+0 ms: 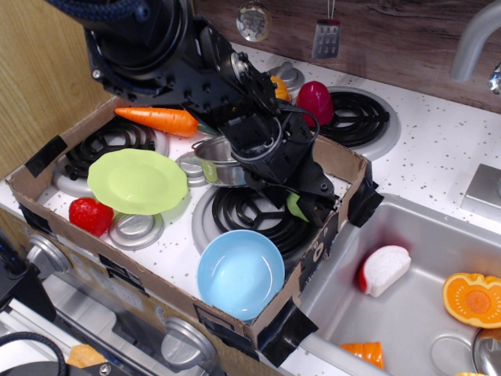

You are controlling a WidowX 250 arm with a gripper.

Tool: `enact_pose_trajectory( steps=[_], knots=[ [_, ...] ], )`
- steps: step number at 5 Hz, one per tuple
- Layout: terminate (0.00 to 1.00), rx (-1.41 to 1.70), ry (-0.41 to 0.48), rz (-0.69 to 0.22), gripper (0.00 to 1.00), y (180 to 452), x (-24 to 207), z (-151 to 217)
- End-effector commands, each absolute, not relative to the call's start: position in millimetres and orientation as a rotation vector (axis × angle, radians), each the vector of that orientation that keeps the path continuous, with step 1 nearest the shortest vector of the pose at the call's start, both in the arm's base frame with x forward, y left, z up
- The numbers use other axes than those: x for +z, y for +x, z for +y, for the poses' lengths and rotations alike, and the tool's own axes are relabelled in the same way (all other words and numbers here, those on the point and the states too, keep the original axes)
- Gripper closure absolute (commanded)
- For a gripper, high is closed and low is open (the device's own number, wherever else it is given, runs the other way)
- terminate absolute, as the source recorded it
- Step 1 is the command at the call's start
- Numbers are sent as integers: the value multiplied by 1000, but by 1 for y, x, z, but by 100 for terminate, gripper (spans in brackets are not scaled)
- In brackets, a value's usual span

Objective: Put broccoli in pot

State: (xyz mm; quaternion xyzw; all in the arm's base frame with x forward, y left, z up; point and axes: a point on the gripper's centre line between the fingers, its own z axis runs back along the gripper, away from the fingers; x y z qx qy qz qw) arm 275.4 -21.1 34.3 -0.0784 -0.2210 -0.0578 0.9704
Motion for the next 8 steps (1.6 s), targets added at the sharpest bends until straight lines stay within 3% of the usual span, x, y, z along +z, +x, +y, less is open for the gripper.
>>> enact_pose_trajectory(
  steps=[1,6,8],
  knots=[
    [0,-112,-125,-498,100,270,43,-23],
    [0,-58,-42,-452,100,236,85,-1],
    [0,-150,9,-439,100,258,107,42]
  ],
)
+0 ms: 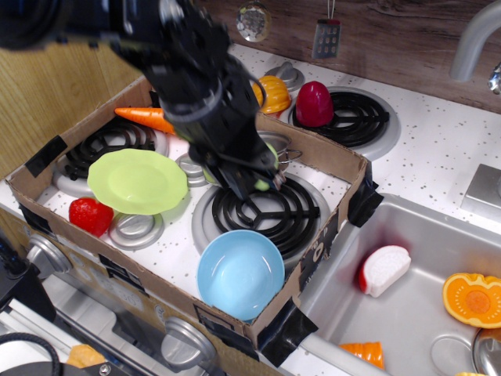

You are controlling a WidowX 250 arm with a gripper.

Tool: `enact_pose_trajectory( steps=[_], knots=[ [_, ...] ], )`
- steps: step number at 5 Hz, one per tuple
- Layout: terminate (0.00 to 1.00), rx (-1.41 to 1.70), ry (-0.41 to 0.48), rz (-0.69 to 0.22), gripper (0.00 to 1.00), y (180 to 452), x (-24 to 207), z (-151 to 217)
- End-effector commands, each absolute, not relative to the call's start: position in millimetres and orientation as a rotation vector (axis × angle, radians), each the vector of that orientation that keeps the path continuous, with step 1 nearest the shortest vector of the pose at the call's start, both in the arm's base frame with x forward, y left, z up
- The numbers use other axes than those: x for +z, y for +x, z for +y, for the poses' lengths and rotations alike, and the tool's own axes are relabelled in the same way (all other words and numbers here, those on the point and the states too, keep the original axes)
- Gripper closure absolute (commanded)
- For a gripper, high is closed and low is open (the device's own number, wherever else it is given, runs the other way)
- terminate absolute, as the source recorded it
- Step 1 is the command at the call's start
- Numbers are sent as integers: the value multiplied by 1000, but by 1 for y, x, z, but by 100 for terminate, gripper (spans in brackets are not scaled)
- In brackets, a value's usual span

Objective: Put broccoli in pot

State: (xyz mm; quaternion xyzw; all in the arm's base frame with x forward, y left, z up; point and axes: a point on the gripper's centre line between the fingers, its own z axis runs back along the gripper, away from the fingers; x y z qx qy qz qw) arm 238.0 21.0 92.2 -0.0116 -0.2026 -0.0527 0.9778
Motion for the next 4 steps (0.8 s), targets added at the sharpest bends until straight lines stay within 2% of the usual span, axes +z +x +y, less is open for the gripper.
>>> enact_pose_trajectory(
  steps=[1,2,3,4],
  knots=[
    [0,-193,5,-435,100,276,110,59],
    [0,-255,16,-460,100,296,112,69],
    [0,-310,-10,-457,100,314,111,77],
    [0,-337,-35,-445,0,322,107,79]
  ],
)
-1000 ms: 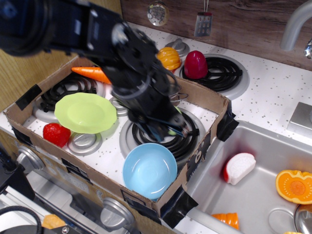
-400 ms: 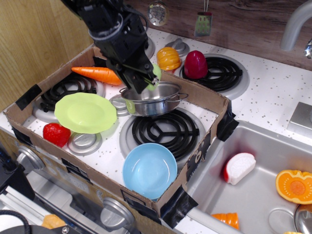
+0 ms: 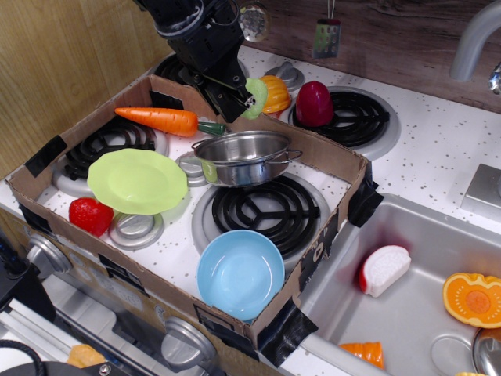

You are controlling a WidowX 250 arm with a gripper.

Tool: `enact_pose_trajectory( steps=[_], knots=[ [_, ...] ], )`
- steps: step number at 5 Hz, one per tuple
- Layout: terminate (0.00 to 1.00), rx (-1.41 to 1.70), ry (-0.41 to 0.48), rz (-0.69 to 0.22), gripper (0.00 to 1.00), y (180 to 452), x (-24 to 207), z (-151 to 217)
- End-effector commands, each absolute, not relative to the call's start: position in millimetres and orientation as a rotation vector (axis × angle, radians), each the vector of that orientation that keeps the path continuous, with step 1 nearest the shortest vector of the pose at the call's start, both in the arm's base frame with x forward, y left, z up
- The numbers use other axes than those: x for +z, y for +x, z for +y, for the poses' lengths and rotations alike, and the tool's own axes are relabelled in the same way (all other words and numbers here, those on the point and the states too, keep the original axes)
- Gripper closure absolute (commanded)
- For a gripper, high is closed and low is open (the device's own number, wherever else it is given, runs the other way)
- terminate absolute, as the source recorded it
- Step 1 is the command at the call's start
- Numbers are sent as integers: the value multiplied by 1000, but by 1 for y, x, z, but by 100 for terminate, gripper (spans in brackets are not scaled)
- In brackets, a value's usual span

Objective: Put broccoli in pot

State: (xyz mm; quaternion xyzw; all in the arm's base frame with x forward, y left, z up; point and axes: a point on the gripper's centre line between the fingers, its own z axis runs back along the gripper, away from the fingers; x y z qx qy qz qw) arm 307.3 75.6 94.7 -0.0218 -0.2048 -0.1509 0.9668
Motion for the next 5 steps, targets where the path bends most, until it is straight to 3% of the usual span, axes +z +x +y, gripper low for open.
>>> enact_pose_trajectory(
  steps=[1,4,5],
  knots=[
    [0,-436,-20,-442,0,332,107,79],
    [0,-452,-38,-409,0,335,116,75],
    [100,-452,-38,-409,0,335,116,75]
  ],
)
